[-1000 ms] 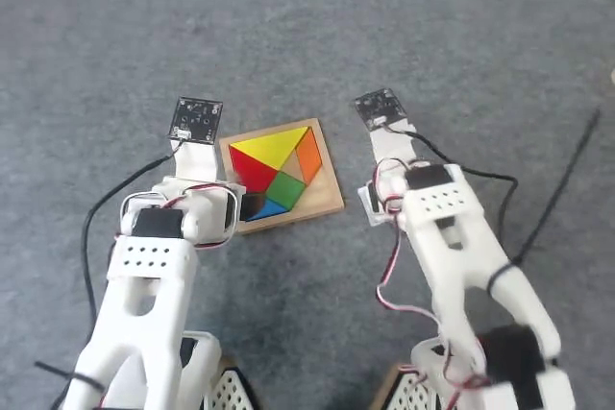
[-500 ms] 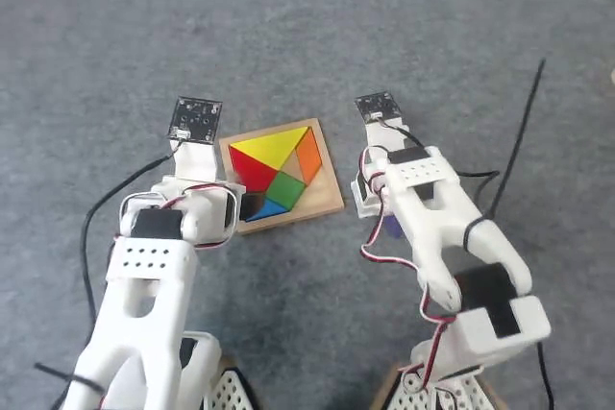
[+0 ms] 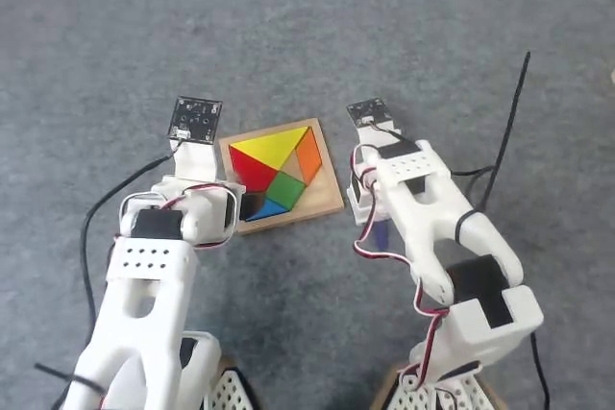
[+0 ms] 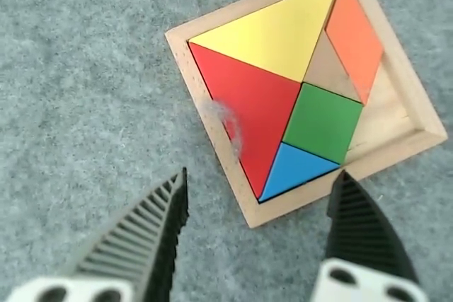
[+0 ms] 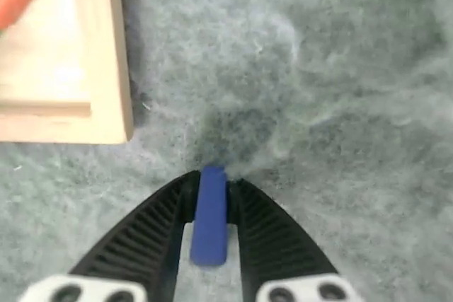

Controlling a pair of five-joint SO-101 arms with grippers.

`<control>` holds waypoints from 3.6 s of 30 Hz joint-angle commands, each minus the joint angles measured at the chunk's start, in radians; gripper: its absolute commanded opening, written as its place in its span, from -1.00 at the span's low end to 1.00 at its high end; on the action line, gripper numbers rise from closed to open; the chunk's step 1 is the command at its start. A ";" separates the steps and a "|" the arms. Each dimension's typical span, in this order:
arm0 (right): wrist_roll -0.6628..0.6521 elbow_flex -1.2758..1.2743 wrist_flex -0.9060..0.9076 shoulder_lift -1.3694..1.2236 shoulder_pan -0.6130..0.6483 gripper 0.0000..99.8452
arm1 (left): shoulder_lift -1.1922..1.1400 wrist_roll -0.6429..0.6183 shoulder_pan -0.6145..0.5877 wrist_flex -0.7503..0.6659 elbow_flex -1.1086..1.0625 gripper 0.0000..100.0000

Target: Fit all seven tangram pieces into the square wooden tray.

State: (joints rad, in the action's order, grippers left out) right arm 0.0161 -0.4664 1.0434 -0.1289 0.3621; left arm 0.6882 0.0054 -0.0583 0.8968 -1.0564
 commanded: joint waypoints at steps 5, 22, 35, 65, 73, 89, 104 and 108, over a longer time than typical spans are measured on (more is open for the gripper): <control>-0.054 0.235 0.223 0.016 0.022 -0.98 | 0.028 -0.005 0.002 -0.015 0.005 -0.39; -0.717 0.652 0.346 -0.116 0.303 -0.98 | 0.026 0.101 -0.351 0.031 0.077 -0.39; -1.344 1.048 0.674 -0.363 0.380 -0.98 | 0.026 0.364 -0.712 0.032 0.067 -0.39; -0.514 1.593 0.748 -0.657 0.329 -0.42 | 0.028 0.358 -0.698 0.034 0.056 -0.39; -0.130 1.551 0.751 -0.607 0.245 -0.91 | 0.032 0.356 -0.667 0.048 0.024 -0.39; -0.170 0.308 0.249 0.332 0.272 -0.45 | -0.295 0.356 -0.640 0.210 0.240 -0.38; -0.167 -0.253 -0.438 0.351 0.409 -0.44 | -0.776 0.356 -0.744 0.344 0.708 -0.33; -0.167 -0.215 -0.455 0.248 0.432 -0.44 | -0.776 0.356 -0.744 0.344 0.714 -0.33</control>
State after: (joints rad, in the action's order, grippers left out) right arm -0.1573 -0.7288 0.6153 0.1565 0.7841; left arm -0.0944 0.3521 -0.7979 1.2298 -0.3813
